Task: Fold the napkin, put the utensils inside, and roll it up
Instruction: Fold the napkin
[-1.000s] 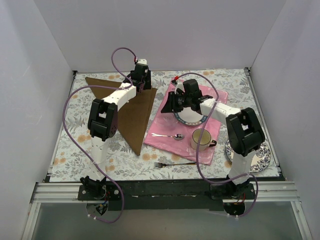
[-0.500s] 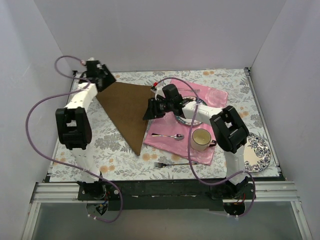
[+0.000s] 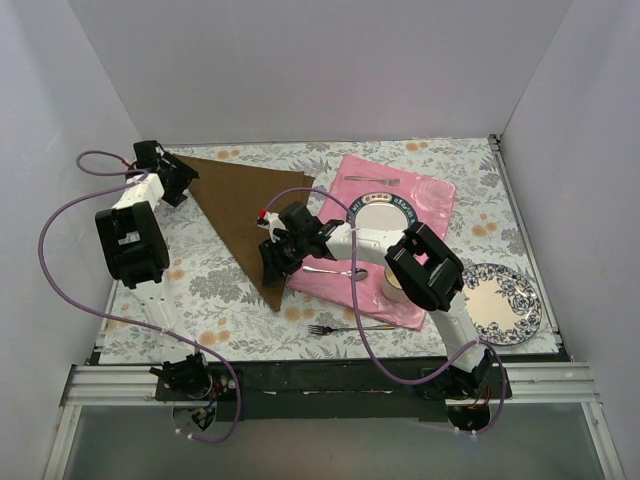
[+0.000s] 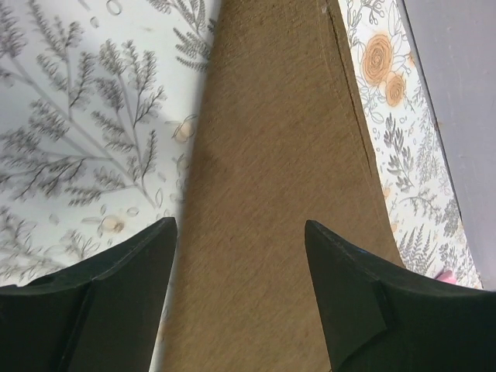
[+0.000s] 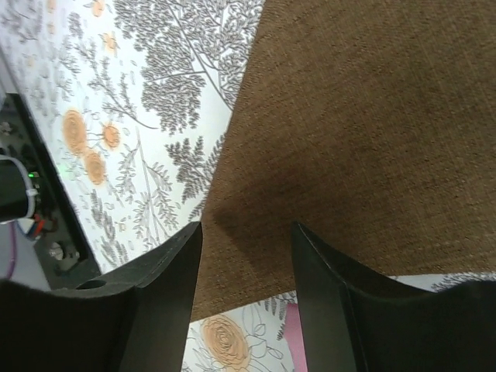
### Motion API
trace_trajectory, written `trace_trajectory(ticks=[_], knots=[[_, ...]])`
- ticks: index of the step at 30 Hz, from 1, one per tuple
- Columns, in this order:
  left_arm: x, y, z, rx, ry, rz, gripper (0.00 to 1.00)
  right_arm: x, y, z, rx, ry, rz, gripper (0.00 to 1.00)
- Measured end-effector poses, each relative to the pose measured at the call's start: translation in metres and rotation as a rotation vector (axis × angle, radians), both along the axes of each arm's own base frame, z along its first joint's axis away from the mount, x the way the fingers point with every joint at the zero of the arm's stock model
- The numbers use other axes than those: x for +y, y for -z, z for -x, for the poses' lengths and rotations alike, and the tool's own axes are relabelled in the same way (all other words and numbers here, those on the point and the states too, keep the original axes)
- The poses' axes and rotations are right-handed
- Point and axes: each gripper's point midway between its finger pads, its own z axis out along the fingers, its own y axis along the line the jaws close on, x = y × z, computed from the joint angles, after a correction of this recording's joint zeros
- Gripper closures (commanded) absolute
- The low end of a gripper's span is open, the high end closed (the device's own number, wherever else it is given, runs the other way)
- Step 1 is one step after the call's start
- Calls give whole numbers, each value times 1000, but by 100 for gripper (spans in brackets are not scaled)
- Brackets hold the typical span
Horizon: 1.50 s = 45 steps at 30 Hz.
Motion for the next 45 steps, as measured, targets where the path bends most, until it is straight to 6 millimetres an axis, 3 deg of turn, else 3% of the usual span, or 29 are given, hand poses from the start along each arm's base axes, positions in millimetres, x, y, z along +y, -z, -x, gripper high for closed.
trace_trajectory(ticks=[8,11,16,21,28,35,36,38,41,45], knots=[[3,41,-18,48,-11,40,44,-7,9,-2,-93,-23,90,40],[9,42,-21,44,-21,35,56,-6,11,2,-112,-39,106,41],[13,49,-19,64,-28,10,86,0,12,13,-129,-69,110,44],[15,54,-15,82,-22,-9,100,3,14,23,-132,-92,110,46],[19,56,-7,79,-34,-51,100,0,15,27,-152,-104,95,46],[27,56,51,166,-98,-145,99,-14,15,37,-169,-127,115,44],[27,55,60,180,-105,-155,95,-17,15,38,-173,-129,125,43],[28,52,75,204,-119,-175,76,-22,14,37,-186,-132,147,41],[32,36,81,194,-138,-200,55,-26,9,33,-195,-122,177,35],[31,10,80,141,-145,-217,51,-17,-21,4,-217,-46,140,31]])
